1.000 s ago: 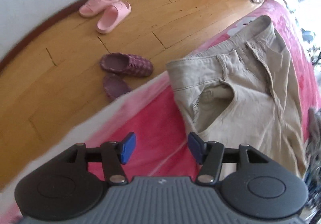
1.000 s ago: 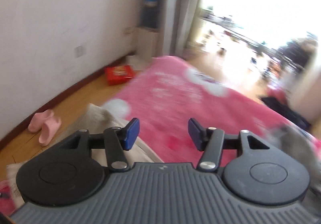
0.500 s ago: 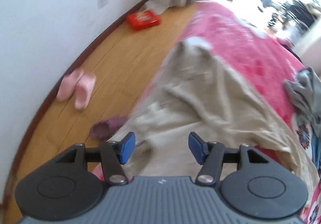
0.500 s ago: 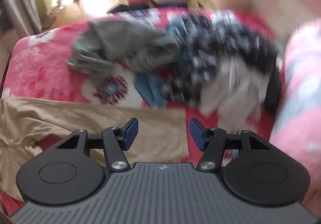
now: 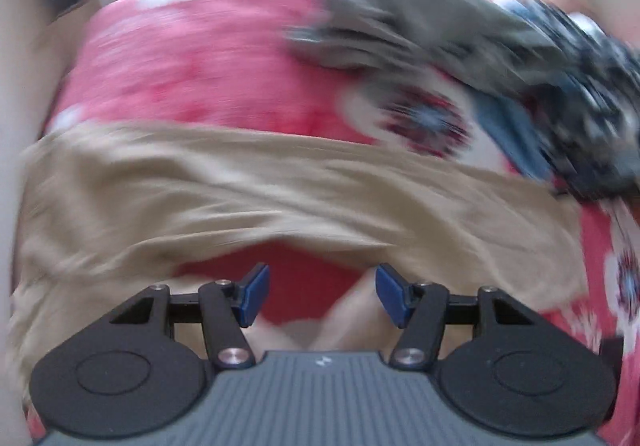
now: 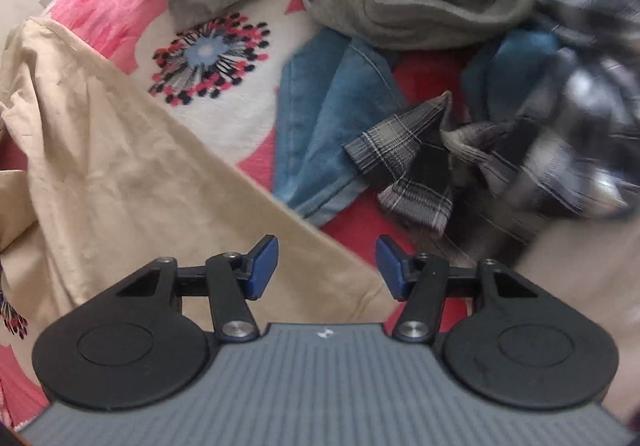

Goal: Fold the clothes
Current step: 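Lay the trousers flat across the bed while the right gripper pinches a leg edge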

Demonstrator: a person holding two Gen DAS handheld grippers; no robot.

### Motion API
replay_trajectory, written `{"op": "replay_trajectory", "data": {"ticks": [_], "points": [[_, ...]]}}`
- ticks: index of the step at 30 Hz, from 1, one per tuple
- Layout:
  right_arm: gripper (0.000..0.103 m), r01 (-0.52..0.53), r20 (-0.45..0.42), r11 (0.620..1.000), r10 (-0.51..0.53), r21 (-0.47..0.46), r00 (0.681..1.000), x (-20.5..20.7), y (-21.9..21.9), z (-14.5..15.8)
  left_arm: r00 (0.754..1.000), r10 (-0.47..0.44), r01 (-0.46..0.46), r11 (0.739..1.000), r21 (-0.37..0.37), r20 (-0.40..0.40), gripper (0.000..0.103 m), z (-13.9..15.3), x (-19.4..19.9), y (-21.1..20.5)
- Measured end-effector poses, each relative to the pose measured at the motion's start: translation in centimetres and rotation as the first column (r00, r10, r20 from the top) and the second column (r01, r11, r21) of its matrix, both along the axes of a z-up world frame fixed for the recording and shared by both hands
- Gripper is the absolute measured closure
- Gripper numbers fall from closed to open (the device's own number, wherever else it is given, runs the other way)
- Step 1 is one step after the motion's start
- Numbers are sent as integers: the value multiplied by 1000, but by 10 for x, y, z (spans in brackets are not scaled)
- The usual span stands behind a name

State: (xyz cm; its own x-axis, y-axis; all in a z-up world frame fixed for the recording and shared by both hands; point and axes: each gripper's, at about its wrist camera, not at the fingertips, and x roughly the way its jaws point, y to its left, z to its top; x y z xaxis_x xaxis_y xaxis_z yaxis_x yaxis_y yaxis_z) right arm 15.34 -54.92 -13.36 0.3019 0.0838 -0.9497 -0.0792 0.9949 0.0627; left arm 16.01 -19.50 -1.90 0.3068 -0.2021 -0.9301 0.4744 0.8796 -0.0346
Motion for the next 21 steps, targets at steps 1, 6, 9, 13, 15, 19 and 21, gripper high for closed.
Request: {"op": "replay_trajectory", "data": {"ticks": [1, 6, 9, 13, 15, 19, 21], "points": [[55, -34, 2, 999, 34, -16, 999, 1, 0, -4, 999, -46, 46, 999, -7, 18, 43, -9, -7, -17], [56, -100, 15, 995, 100, 22, 995, 2, -6, -25, 984, -172, 171, 985, 23, 56, 44, -65, -28, -86], [75, -100, -23, 992, 102, 77, 995, -4, -7, -26, 991, -132, 132, 991, 27, 23, 45, -87, -28, -100], [98, -158, -10, 987, 158, 2, 987, -21, 8, -18, 997, -72, 73, 997, 20, -38, 45, -105, -28, -102], [101, -160, 17, 986, 161, -38, 987, -26, 14, -12, 997, -66, 68, 997, 37, -48, 45, -111, -28, -105], [101, -97, 130, 995, 101, -35, 986, -20, 2, 25, 996, -74, 76, 996, 40, -44, 45, -111, -29, -113], [101, -93, 174, 995, 99, -43, 980, -14, -7, 43, 996, -77, 79, 996, 40, -38, 45, -109, -29, -118]]}}
